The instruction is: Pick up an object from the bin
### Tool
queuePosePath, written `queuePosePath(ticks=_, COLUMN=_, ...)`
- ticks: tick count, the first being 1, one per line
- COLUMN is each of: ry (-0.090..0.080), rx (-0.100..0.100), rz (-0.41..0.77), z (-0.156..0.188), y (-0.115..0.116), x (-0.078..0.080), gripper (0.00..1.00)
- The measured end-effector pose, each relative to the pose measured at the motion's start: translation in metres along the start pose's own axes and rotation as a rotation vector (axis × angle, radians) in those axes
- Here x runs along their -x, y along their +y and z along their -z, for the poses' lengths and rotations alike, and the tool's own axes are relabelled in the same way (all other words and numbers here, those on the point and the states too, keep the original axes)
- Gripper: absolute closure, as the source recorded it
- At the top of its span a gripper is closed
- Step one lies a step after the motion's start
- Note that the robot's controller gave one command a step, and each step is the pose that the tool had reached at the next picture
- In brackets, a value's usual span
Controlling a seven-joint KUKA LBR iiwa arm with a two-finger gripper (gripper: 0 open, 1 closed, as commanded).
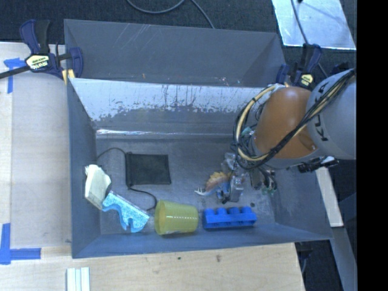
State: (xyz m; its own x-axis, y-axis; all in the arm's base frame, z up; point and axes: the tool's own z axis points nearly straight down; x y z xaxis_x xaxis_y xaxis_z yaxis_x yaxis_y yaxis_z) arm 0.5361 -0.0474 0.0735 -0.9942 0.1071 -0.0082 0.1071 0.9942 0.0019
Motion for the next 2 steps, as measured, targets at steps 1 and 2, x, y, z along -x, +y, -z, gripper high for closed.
queuePosePath(ticks=1, ry=0.0, rx=0.0, rz=0.0, z=0.0, y=0.0, x=0.0, gripper=1.0)
queuePosePath(ticks=2, ry=0.004, rx=-0.002, rz=-0.062, z=0.146, y=-0.005, x=-0.003, gripper=1.0)
